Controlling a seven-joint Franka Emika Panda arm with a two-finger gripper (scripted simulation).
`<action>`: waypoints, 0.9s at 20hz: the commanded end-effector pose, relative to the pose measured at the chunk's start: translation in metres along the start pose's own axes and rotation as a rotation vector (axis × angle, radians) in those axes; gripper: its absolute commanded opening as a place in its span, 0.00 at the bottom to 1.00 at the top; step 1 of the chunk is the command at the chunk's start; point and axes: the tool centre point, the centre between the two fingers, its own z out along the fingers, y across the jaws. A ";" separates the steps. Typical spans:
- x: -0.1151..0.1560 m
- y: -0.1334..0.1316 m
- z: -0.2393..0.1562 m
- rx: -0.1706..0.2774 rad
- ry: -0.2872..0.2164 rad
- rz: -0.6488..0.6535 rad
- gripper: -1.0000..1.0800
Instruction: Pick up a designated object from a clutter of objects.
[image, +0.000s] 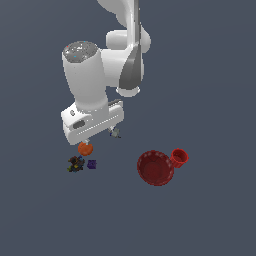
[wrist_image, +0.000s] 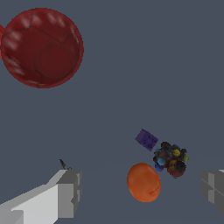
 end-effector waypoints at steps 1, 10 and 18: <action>-0.010 0.007 0.012 0.003 -0.005 -0.052 0.96; -0.045 0.029 0.052 0.018 -0.014 -0.233 0.96; -0.076 0.043 0.087 0.035 -0.012 -0.391 0.96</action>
